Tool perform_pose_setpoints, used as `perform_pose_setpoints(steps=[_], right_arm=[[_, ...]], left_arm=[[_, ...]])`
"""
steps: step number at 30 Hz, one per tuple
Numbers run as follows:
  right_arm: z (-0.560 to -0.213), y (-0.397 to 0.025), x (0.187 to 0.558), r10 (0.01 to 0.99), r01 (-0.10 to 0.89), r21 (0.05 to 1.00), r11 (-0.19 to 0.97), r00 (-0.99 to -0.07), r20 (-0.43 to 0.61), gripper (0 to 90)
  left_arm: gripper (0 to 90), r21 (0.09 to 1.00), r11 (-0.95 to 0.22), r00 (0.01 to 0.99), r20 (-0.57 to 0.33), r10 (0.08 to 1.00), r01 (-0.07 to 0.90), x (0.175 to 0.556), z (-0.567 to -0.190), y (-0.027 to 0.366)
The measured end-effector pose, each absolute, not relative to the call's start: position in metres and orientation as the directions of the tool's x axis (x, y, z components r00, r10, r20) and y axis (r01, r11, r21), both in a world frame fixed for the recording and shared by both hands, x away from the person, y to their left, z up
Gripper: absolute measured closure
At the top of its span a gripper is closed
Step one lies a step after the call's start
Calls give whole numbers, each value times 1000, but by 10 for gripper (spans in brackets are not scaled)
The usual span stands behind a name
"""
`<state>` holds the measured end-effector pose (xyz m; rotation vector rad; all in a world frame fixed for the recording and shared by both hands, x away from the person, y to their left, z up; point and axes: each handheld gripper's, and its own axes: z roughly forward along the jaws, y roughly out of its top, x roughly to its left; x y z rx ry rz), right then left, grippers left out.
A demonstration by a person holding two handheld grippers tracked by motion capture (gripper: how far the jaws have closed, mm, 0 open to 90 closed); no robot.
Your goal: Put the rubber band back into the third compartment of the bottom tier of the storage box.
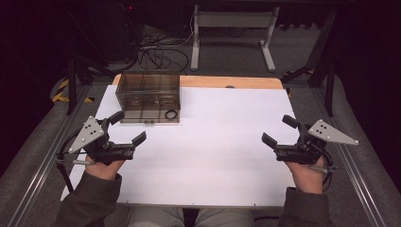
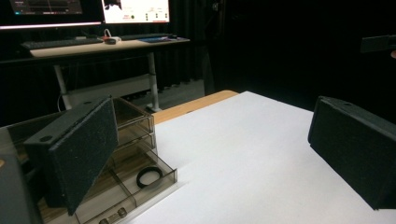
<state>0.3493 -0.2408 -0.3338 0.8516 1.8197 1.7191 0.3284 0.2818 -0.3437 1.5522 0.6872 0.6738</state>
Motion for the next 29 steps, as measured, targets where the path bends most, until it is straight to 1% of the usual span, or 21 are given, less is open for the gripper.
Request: perform_pose_setpoints(steps=[12, 18, 29], right_arm=[[-332, -237, 352, 730, 103, 994, 29, -682, 49, 0], [-333, -235, 354, 733, 110, 993, 32, -679, 51, 0], [-334, -234, 356, 735, 116, 992, 43, -677, 47, 0]], left_arm=[[25, 995, -71, 642, 11, 767, 68, 327, -349, 292], [26, 995, -72, 644, 13, 765, 65, 325, -349, 295], [27, 994, -76, 647, 10, 762, 74, 327, -351, 295]])
